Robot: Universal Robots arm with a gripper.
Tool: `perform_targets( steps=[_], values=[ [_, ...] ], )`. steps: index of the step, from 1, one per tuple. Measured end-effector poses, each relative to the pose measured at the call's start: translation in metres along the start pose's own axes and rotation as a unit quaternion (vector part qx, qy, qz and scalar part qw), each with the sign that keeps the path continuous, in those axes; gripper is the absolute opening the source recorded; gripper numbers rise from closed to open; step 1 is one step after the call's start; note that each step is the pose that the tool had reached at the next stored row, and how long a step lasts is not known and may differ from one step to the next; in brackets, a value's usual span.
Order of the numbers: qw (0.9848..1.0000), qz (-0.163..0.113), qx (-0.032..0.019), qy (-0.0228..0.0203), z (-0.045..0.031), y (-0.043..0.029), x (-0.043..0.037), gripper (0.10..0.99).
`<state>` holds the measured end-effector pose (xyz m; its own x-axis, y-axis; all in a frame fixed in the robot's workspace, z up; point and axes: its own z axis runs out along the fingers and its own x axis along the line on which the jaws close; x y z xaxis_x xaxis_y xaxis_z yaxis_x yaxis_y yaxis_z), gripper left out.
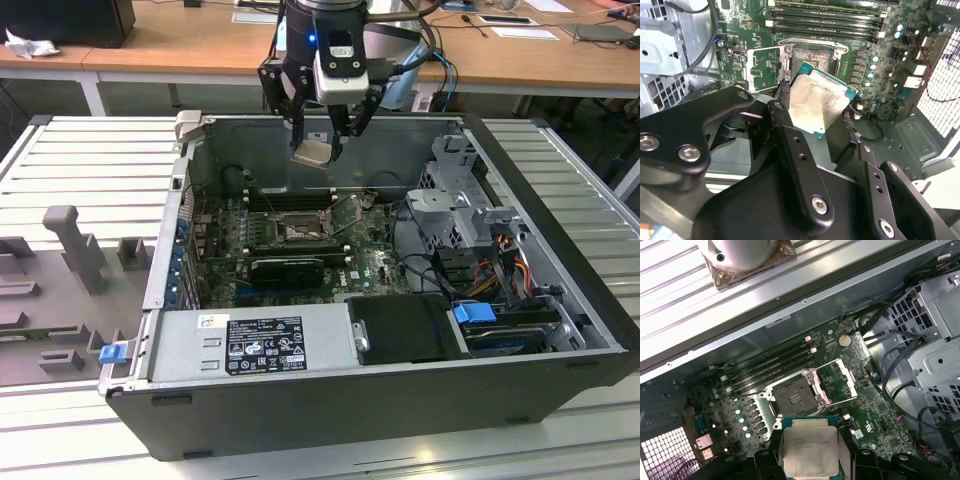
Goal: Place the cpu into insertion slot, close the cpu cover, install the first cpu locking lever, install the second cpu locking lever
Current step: 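Place the cpu into insertion slot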
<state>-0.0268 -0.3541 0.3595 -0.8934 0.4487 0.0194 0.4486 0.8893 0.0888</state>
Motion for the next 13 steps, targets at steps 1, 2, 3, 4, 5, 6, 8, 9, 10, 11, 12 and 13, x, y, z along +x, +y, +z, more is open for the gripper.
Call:
perform_targets(
  steps=[1,2,3,4,5,6,8,9,10,11,12,13],
  values=[
    [1.0,0.005,-0.0001,-0.0004,0.0,0.0,0.0,0.529],
    [0.9999,0.011,-0.0002,-0.0009,0.0,0.0,0.0,0.529],
    [0.9999,0.014,-0.0003,-0.0013,0.0,0.0,0.0,0.529],
    [0.9998,0.019,-0.0003,-0.0017,0.0,0.0,0.0,0.529],
    [0.9997,0.023,-0.0004,-0.002,0.0,0.0,0.0,0.529],
    [0.9996,0.029,-0.0005,-0.0026,0.0002,0.0,0.0,0.529],
    [0.9992,0.041,-0.0008,-0.0036,0.0003,0.0,0.0,0.529],
    [0.9985,0.054,-0.001,-0.0048,0.0004,-0.0001,0.0,0.529],
    [0.998,0.063,-0.0012,-0.0056,0.0005,0.0,0.0,0.529],
    [0.9973,0.073,-0.0014,-0.0065,0.0005,0.0,0.0,0.529],
    [0.9964,0.084,-0.0017,-0.0075,0.0007,0.0,0.0,0.529],
    [0.9952,0.098,-0.0019,-0.0087,0.0008,-0.0001,0.0,0.529]
  ],
)
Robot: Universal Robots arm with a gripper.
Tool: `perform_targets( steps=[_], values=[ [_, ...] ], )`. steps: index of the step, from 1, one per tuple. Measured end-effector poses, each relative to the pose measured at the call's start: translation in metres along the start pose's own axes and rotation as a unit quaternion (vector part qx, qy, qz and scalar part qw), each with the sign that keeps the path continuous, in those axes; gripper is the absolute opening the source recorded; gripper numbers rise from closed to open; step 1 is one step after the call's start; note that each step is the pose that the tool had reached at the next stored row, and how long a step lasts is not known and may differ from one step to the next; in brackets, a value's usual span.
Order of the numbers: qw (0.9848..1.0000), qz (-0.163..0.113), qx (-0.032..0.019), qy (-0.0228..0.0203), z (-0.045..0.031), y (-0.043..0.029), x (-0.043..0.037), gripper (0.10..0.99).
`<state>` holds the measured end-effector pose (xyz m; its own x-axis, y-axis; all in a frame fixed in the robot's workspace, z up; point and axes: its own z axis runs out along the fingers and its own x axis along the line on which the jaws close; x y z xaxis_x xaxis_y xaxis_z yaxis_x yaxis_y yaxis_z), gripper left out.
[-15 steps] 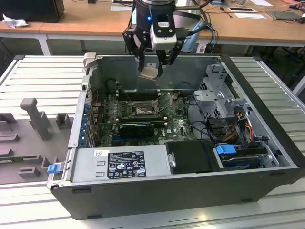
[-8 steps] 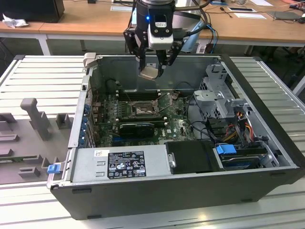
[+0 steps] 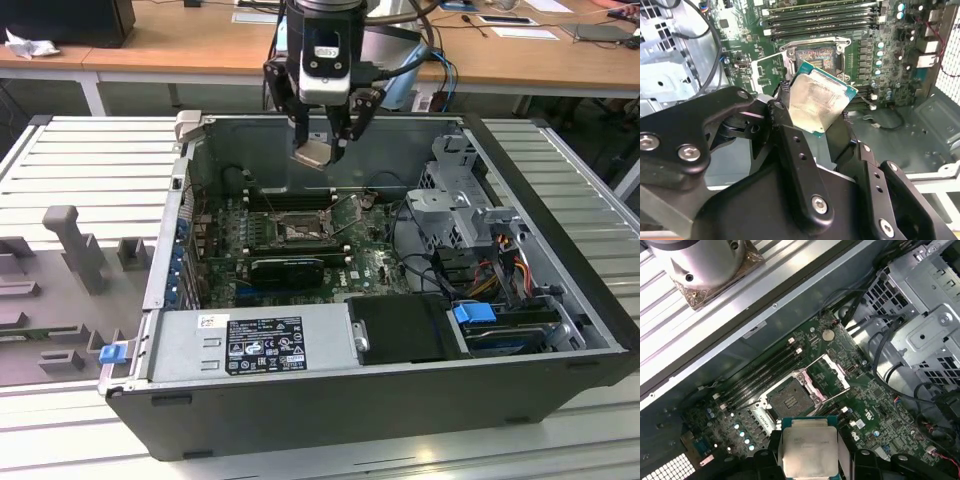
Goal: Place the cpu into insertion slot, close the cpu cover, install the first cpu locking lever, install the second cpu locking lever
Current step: 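Place the cpu into insertion slot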
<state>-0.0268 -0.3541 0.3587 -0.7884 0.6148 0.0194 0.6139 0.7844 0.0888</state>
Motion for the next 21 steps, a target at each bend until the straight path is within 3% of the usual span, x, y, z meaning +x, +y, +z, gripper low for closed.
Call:
perform_targets(
  steps=[7,21],
  values=[
    [0.9989,0.046,-0.0009,-0.0041,0.0002,0.0,0.0,0.529],
    [0.996,0.089,-0.0017,-0.0079,0.0006,-0.0001,0.0,0.529]
  ],
)
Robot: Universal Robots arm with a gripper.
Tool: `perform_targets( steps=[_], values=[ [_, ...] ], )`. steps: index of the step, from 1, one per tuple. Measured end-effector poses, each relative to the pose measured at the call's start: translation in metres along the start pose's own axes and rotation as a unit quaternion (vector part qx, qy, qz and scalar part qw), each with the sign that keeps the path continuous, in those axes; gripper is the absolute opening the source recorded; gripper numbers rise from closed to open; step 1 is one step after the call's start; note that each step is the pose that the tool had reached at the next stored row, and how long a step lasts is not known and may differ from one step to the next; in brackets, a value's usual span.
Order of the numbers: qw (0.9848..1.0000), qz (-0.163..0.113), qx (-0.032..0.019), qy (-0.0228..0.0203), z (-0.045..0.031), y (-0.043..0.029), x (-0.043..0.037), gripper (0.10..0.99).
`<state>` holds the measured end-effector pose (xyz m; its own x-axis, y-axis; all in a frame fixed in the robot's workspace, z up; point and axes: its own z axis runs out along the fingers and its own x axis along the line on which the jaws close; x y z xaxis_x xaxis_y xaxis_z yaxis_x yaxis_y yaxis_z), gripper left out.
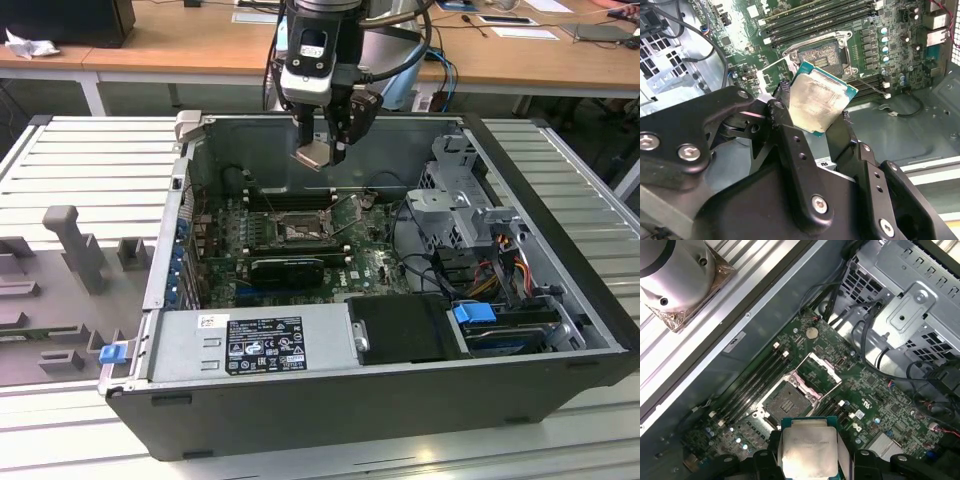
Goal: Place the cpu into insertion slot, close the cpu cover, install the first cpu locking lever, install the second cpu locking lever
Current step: 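Place the cpu into insertion slot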
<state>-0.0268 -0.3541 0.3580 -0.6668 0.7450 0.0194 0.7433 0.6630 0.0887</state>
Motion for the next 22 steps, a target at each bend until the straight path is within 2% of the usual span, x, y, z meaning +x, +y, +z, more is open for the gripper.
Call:
perform_targets(
  steps=[10,22],
  values=[
    [0.9994,0.033,-0.0007,-0.0029,0.0003,0.0,0.0,0.529],
    [0.9978,0.066,-0.0013,-0.0059,0.0005,-0.0001,0.0,0.529]
  ],
)
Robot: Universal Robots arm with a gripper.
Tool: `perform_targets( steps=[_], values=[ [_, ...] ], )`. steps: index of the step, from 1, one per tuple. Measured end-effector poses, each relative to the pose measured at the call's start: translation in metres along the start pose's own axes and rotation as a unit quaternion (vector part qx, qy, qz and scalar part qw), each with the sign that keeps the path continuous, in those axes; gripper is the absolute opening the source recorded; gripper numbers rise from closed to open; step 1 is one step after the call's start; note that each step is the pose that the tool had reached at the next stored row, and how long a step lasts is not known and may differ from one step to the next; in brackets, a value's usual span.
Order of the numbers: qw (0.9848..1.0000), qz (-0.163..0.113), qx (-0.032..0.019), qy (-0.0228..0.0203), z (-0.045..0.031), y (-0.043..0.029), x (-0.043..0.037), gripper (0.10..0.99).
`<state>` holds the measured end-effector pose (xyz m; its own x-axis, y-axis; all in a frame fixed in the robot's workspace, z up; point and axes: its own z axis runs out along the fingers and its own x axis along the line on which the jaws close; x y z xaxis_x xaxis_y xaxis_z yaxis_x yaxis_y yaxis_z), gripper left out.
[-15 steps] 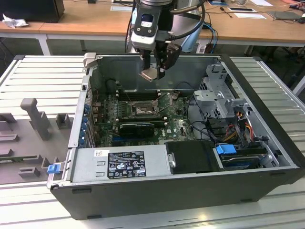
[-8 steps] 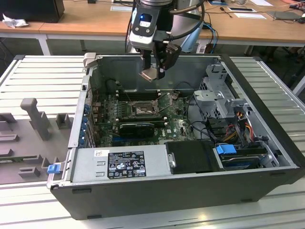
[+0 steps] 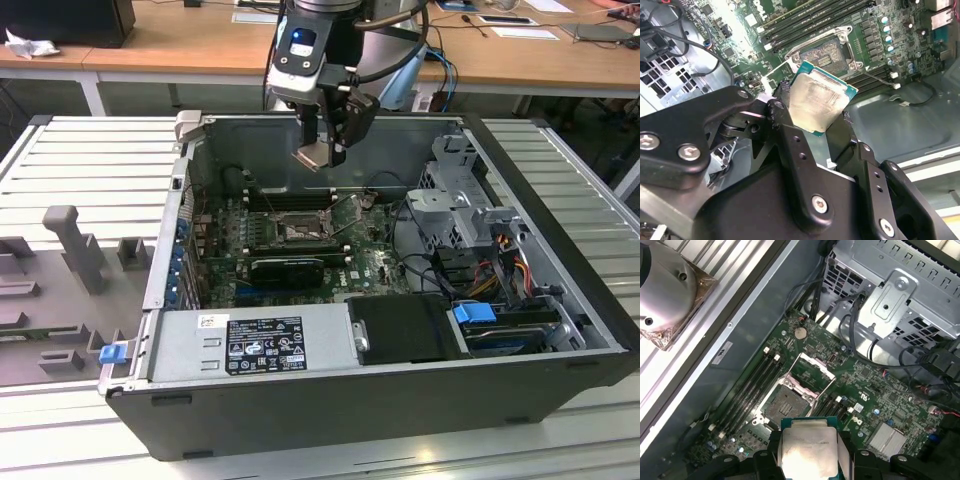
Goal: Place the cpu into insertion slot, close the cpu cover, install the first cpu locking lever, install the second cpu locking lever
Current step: 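Place the cpu into insertion slot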
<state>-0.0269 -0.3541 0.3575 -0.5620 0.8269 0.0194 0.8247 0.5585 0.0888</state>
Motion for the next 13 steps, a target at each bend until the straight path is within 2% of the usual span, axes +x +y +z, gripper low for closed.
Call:
perform_targets(
  steps=[13],
  values=[
    [0.9996,0.028,-0.0005,-0.0024,0.0,0.0,0.0,0.529]
  ],
)
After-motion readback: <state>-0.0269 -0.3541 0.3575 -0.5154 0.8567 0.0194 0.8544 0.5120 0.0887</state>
